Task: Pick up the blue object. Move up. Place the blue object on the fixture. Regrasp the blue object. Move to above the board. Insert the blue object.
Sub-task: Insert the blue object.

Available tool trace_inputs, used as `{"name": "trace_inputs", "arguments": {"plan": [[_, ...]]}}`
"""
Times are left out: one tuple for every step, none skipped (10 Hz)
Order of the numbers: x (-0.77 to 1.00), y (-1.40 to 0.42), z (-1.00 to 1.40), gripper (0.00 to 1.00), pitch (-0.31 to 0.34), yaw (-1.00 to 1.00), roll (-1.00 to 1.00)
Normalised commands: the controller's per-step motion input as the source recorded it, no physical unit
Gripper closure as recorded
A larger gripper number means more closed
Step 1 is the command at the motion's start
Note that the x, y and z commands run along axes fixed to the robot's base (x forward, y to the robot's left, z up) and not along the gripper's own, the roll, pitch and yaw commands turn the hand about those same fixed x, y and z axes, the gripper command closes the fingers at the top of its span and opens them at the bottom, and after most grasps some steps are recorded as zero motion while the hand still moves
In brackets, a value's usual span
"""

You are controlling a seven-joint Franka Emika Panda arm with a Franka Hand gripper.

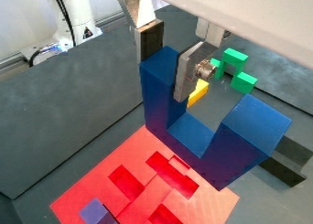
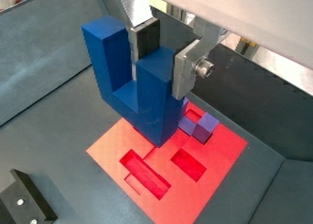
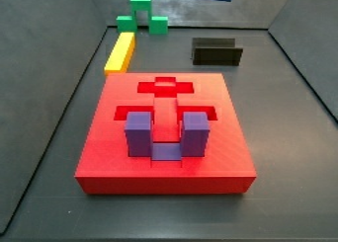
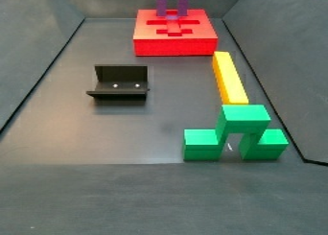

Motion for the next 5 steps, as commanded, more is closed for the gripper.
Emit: {"name": "trace_inputs", "arguments": {"plan": [[0.15,0.10,-1.00,1.00,-0.079,0.01,0.00],[0.15,0.20,-1.00,1.00,-0.026,0.02,0.00],[0.00,0.33,-1.00,1.00,-0.059,0.00,0.01],[-0.11,0.47,-0.97,1.00,-0.116,0.00,0.01],[-0.01,0.19,-0.55,1.00,-0.189,0.00,-0.02]]}}
